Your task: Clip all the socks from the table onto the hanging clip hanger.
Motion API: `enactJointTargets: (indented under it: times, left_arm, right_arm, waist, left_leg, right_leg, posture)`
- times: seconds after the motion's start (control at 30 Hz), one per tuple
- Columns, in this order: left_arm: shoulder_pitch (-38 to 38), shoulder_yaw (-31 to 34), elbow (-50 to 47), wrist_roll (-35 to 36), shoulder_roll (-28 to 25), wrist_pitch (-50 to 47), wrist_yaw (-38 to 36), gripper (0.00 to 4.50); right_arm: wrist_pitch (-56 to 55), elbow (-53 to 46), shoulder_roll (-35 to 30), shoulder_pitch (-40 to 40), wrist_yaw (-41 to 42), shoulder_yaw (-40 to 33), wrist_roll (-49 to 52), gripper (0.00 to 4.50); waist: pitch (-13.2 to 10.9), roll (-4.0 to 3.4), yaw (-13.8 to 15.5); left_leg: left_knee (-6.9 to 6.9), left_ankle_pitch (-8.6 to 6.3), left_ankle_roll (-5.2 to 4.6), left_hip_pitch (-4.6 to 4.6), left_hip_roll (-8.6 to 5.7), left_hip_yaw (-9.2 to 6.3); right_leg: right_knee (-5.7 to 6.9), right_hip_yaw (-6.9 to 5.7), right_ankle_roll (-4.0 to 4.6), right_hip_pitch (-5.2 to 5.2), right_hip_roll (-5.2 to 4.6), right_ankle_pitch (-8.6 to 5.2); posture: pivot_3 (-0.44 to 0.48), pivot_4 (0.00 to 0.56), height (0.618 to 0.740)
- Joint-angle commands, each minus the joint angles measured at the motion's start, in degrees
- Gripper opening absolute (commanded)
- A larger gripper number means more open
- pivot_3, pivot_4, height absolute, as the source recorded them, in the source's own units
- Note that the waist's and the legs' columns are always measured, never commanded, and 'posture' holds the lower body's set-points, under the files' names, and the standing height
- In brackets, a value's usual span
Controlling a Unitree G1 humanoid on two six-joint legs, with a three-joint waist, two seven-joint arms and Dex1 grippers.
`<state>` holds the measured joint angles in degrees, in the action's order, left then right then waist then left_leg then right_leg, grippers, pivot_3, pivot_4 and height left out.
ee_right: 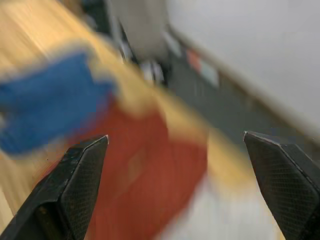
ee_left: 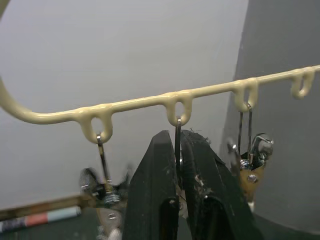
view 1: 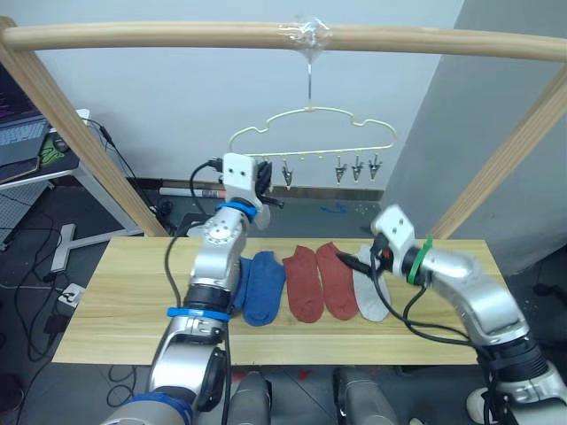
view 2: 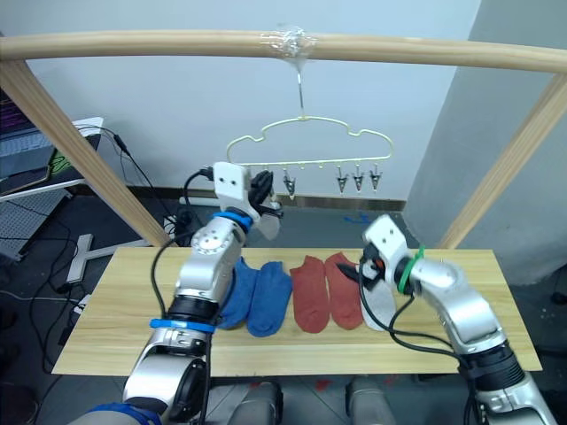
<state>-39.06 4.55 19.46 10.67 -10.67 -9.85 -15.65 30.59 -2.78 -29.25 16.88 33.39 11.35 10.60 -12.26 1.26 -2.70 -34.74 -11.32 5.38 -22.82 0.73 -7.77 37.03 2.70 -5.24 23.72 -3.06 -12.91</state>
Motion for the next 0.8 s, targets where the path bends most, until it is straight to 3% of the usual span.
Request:
enactJointTargets:
  times: [0.03, 0.2, 0.4, 0.53, 0.8]
  left_arm:
    - [0.4, -0.1, -4.1, 2.1, -1.6, -6.2, -2.9, 0.01]
    - [2.0, -1.5, -7.4, 1.9, -4.7, -10.5, -6.6, 0.01]
    - [3.4, -1.1, -9.7, 2.1, -3.8, -11.8, -5.3, 0.01]
    - [4.0, -1.0, -11.1, 2.5, -3.6, -12.7, -5.3, 0.0]
    - [4.2, -1.0, -10.6, 2.7, -3.6, -12.6, -5.7, 0.0]
  right_arm:
    - [-7.0, 5.2, 0.4, 2.6, 0.1, 1.4, -4.4, 4.5]
    - [-12.3, 28.7, 7.5, 9.7, -5.4, 1.2, -8.9, 4.5]
    - [-16.7, 44.6, 11.1, 13.6, -7.0, -1.8, -9.4, 4.5]
    - [-17.3, 47.0, 10.8, 13.1, -5.2, -2.5, -9.6, 3.64]
    - [-12.9, 39.8, 11.3, 9.7, -0.6, -8.1, -3.9, 0.73]
  waist:
    - [0.0, 0.0, -0.5]
    - [0.0, 0.01, -1.5]
    - [0.0, 0.0, -0.5]
    - [0.0, 0.0, -0.4]
    - [0.0, 0.0, -0.5]
  left_leg:
    - [-0.01, 0.01, -0.01, 0.02, 0.01, -0.01]
    - [-0.02, 0.08, -0.1, 0.34, 0.08, 0.0]
    - [-0.01, 0.07, -0.11, 0.23, 0.01, -0.03]
    - [-0.01, 0.07, -0.11, 0.26, 0.01, -0.05]
    - [-0.03, 0.07, -0.11, 0.42, 0.01, -0.06]
  right_leg:
    - [0.03, -0.01, -0.02, 0.0, 0.01, 0.01]
    - [0.02, -0.02, -0.07, -0.27, 0.06, 0.06]
    - [-0.11, 0.0, -0.07, -0.33, 0.01, 0.08]
    - [-0.09, -0.01, -0.07, -0.34, 0.02, 0.08]
    - [-0.05, -0.01, -0.08, -0.48, 0.02, 0.08]
  posture:
    - [-0.008, 0.184, 0.74]
    - [0.023, 0.182, 0.74]
    - [0.037, 0.181, 0.74]
    - [0.049, 0.182, 0.74]
    - [0.036, 0.179, 0.74]
